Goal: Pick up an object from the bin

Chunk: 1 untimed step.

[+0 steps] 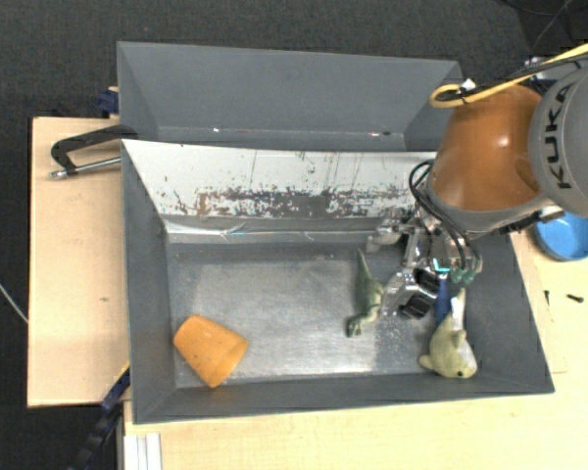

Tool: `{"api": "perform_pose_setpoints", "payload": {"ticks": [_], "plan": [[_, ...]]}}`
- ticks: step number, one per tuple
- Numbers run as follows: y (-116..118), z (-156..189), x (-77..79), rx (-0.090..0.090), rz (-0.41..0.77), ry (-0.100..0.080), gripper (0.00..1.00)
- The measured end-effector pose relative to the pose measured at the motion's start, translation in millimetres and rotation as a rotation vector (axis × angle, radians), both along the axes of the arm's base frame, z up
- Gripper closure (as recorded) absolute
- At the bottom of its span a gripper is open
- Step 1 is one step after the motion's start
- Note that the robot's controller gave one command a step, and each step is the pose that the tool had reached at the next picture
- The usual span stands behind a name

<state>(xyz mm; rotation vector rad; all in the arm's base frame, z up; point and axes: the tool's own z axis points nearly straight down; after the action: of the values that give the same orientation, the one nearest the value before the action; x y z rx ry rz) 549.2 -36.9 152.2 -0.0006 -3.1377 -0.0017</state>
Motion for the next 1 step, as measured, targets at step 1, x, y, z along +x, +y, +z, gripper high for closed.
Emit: {"api": "perform_pose_setpoints", "payload": {"ticks": [1], "plan": [[8.9,-80.0,-2.8,-0.001,0.484,-0.011,0.0]]}}
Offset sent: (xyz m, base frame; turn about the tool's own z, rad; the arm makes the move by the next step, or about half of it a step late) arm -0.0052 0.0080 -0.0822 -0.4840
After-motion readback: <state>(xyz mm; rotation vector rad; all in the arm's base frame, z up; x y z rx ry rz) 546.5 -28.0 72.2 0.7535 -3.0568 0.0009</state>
